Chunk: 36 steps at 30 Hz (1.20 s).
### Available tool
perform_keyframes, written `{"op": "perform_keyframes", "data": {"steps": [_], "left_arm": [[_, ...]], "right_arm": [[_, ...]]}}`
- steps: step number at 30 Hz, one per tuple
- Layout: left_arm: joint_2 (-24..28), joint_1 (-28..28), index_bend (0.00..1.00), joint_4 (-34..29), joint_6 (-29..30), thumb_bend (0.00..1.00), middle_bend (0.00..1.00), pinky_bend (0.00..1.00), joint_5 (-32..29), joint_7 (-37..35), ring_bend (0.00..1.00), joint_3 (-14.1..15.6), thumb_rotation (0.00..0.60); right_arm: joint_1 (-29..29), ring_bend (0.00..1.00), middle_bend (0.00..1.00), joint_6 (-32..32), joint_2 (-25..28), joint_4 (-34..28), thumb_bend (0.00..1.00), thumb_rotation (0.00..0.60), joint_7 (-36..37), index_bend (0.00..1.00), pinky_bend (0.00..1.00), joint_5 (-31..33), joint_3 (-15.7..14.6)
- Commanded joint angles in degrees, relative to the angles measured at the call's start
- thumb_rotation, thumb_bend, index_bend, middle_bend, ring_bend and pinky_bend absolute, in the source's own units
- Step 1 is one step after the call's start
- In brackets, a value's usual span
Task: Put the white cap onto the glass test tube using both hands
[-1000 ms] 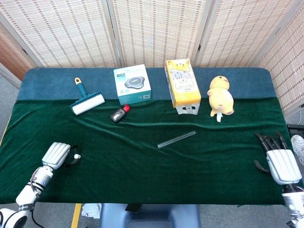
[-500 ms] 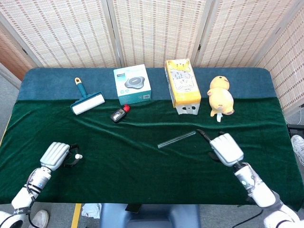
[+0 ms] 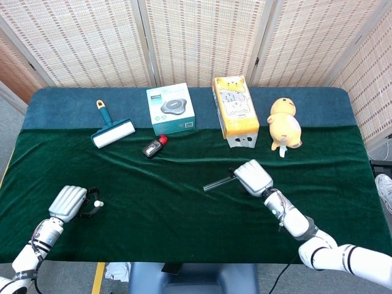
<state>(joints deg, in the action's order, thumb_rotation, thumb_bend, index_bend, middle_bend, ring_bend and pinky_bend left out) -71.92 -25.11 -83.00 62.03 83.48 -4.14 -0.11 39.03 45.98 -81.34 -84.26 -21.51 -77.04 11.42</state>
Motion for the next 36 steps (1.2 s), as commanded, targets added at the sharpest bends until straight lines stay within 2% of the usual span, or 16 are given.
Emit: {"op": "perform_keyframes", "data": {"steps": [1, 12, 23, 36], "left_arm": [[0.0, 0.0, 0.61, 0.0, -0.1, 0.5, 1.0, 0.96, -0.1, 0.0, 0.98, 0.0, 0.6], [-0.4, -0.1, 0.6, 0.5, -0.9, 0.5, 1.0, 0.96, -0.4, -0.1, 0.98, 0.2, 0.6], [-0.8, 0.0, 0.6, 1.3, -1.3, 0.5, 1.0, 0.96, -0.6, -0.8, 0.98, 0.3, 0.6], [-1.1, 0.4, 0.6, 2.5, -1.2, 0.5, 1.0, 0.96, -0.5, -1.9, 0.98, 0.5, 0.6]], "right_arm": [[2.1, 0.99, 1.0, -2.0, -2.7, 3.8, 0.34, 0.6, -1.8, 0.41, 1.0, 2.4, 0.2], [5.4, 0.99, 1.0, -3.7, -8.6, 12.4, 0.34, 0.6, -2.7, 0.41, 1.0, 6.5, -1.0], [7.5, 0.99, 1.0, -4.9, -10.2, 14.1, 0.34, 0.6, -3.2, 0.41, 1.0, 8.8, -2.0], [9.5, 0.99, 1.0, -5.7, -11.4, 15.0, 0.34, 0.6, -5.5, 0.46, 1.0, 11.8, -2.9]]}}
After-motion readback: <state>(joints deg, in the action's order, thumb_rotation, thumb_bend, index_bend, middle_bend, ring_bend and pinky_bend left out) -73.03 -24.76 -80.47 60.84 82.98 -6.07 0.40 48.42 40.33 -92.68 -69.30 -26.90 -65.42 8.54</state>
